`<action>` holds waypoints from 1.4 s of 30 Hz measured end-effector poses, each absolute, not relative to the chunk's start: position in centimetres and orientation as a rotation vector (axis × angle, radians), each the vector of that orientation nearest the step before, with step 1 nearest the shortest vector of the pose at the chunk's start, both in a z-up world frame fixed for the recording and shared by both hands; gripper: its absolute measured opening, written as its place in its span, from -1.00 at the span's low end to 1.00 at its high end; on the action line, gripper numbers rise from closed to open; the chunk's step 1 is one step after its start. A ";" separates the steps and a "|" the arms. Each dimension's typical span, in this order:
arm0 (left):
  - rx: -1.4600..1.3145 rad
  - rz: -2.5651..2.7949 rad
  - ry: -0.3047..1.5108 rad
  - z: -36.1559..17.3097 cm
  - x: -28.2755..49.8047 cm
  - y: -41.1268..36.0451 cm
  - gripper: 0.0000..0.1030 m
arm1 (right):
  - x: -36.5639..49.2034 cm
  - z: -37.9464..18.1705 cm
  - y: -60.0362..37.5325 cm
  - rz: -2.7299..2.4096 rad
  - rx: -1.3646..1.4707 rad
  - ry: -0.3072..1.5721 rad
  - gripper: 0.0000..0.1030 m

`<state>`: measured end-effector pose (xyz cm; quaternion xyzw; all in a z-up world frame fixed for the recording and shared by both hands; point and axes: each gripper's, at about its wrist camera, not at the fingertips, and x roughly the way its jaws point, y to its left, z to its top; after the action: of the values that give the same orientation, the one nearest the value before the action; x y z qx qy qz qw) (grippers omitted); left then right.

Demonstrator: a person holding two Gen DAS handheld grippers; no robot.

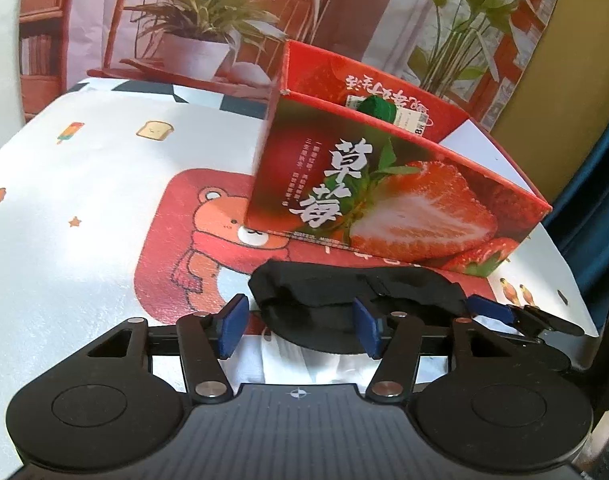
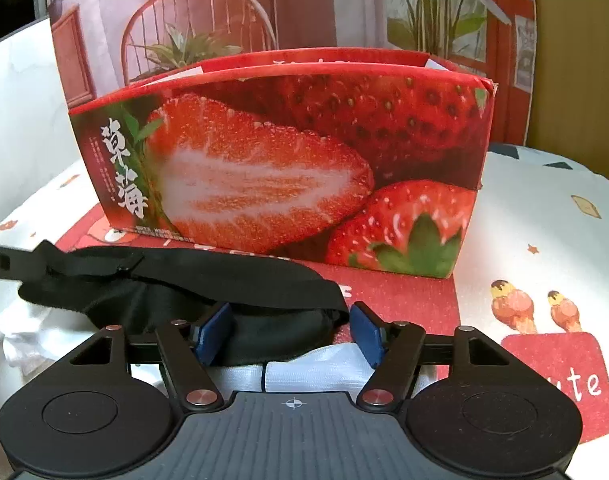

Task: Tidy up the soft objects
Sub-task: 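Move both grippers down to the black eye mask, then close both grippers on the black eye mask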

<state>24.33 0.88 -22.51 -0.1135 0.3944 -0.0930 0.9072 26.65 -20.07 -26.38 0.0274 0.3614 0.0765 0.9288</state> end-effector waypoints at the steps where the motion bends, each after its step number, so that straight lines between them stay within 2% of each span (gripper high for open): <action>1: -0.234 -0.187 0.815 -22.5 24.3 0.9 0.18 | 26.6 -26.4 -20.0 0.155 0.049 0.739 0.22; 20: -0.281 -0.204 0.842 -24.0 25.7 0.8 0.23 | 26.7 -26.6 -20.0 0.162 0.043 0.733 0.23; 21: -0.283 -0.204 0.844 -24.1 25.6 0.9 0.20 | 26.7 -26.6 -19.9 0.163 0.043 0.734 0.24; 22: -0.281 -0.202 0.839 -24.2 25.5 1.0 -0.10 | 26.7 -26.6 -20.0 0.165 0.043 0.734 0.24; 23: -0.268 -0.196 0.840 -24.2 25.5 0.9 -0.30 | 26.7 -26.6 -20.0 0.166 0.044 0.734 0.25; 24: -0.258 -0.191 0.844 -24.3 25.5 0.9 -0.37 | 26.7 -26.6 -20.0 0.168 0.044 0.735 0.25; 27: -0.261 -0.187 0.837 -24.3 25.5 1.1 -0.44 | 26.8 -26.6 -20.0 0.171 0.047 0.735 0.26; 42: -0.227 -0.187 0.832 -24.8 25.3 1.1 -0.43 | 26.9 -26.7 -20.5 0.187 0.078 0.735 0.31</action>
<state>25.30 1.07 -24.81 -0.1101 0.4024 -0.0905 0.9043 26.92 -20.46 -26.66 0.0381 0.3588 0.0914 0.9282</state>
